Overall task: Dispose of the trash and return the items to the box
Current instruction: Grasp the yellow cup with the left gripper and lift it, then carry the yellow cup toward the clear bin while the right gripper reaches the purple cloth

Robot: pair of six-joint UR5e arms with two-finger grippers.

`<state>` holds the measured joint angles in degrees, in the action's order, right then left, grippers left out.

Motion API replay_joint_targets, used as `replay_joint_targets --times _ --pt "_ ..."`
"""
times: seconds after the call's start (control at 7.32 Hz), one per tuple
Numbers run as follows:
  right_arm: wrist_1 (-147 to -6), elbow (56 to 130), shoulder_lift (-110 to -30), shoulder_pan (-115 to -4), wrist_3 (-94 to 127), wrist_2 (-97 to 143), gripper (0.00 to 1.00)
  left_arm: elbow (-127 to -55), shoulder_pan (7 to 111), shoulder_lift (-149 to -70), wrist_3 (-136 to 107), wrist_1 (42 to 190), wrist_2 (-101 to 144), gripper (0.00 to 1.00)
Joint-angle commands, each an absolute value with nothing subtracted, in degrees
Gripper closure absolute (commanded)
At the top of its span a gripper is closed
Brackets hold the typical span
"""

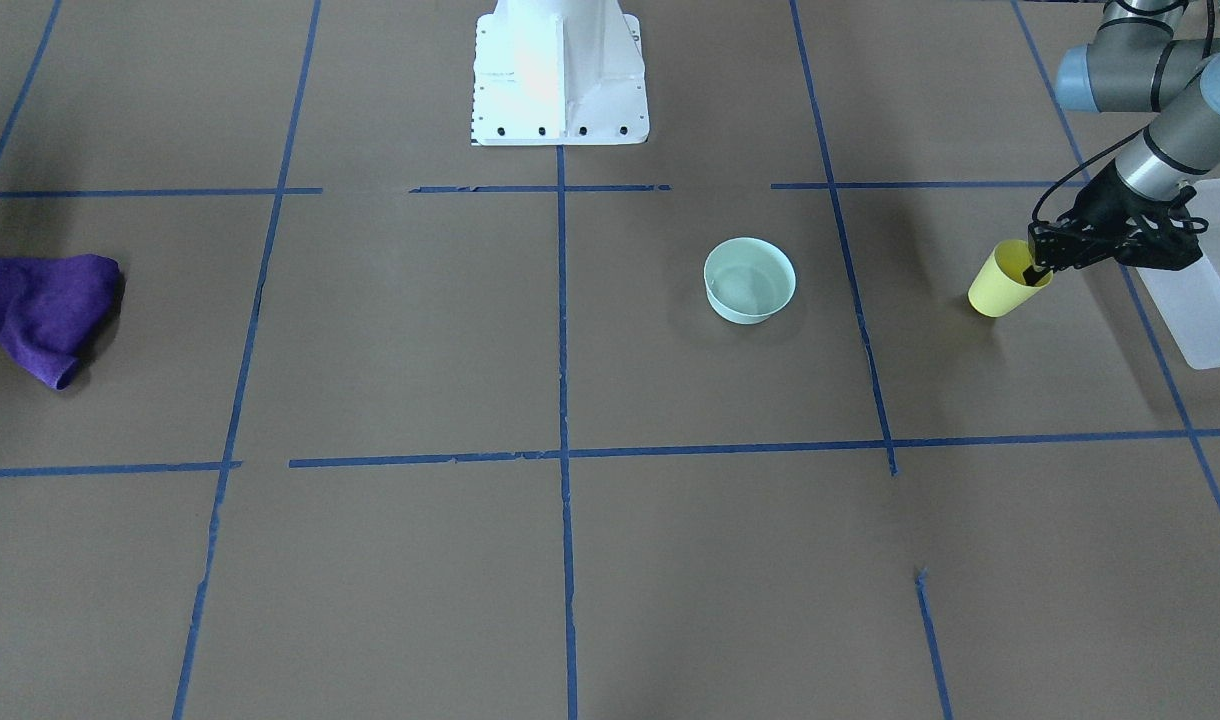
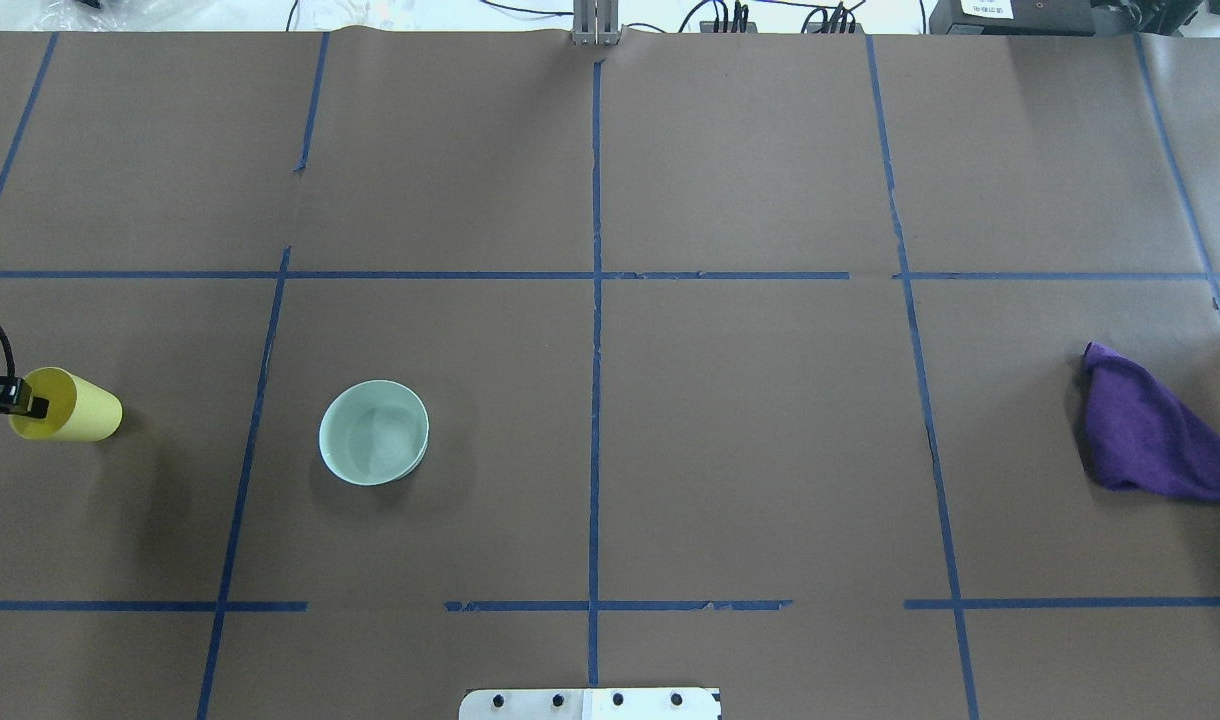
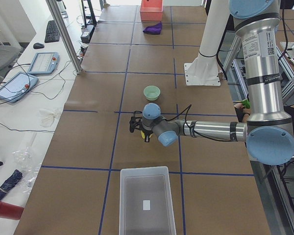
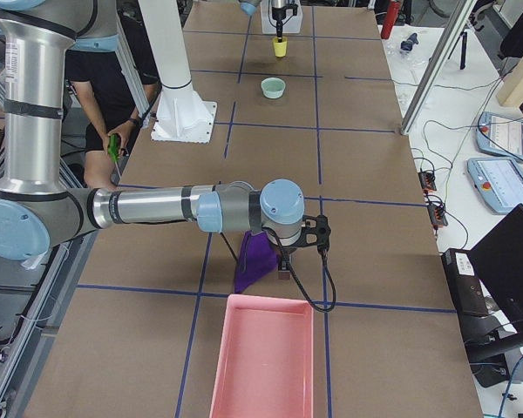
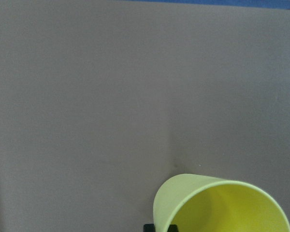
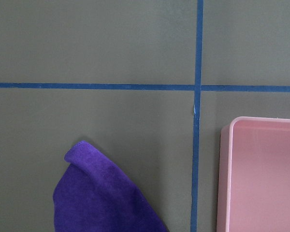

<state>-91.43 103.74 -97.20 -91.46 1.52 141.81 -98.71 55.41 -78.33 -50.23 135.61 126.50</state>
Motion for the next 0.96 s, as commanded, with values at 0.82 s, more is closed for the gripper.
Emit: replay_joint_targets --times 0.82 --pt "-60.61 101.18 -101.69 -68.95 35.90 131.07 0.00 -106.79 78.99 -86.75 -18.20 104.42 126.04 1.00"
